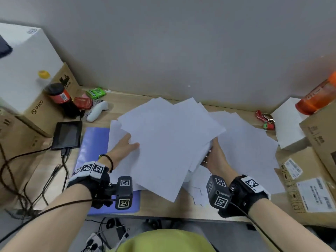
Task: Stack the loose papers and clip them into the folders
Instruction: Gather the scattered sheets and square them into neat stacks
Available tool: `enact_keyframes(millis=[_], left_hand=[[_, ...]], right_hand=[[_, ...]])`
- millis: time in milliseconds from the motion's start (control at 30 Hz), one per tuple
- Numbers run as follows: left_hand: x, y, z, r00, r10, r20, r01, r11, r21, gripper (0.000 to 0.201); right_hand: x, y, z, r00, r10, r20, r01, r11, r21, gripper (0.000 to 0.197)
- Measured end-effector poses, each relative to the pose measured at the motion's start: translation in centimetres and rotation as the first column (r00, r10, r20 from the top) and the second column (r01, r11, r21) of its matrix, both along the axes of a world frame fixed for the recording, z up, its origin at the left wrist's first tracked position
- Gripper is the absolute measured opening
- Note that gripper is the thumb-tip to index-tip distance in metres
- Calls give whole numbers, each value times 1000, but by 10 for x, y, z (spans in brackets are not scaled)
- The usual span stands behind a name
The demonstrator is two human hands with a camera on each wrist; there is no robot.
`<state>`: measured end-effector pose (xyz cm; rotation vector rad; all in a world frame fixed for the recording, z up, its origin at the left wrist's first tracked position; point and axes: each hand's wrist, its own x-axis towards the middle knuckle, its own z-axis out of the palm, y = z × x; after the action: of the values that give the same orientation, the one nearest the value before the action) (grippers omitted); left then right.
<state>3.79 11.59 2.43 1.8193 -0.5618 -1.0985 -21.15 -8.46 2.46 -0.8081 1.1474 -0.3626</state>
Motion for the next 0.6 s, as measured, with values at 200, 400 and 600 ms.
enact_keyframes(millis=[200, 400, 600], left_hand=[[-15, 24, -37, 995, 59, -80, -56, 998, 38, 79], [-15, 4, -32, 983, 130, -133, -122, 990, 68, 30], [-2, -7, -41, 971, 220, -90, -206, 968, 144, 19]], right_hand=[[-23, 17, -17, 893, 299, -336, -324, 946, -21, 22], [-35, 18, -19, 876, 312, -367, -356, 933, -57, 22], [-37, 13, -13, 853, 333, -401, -409, 905, -119, 33]])
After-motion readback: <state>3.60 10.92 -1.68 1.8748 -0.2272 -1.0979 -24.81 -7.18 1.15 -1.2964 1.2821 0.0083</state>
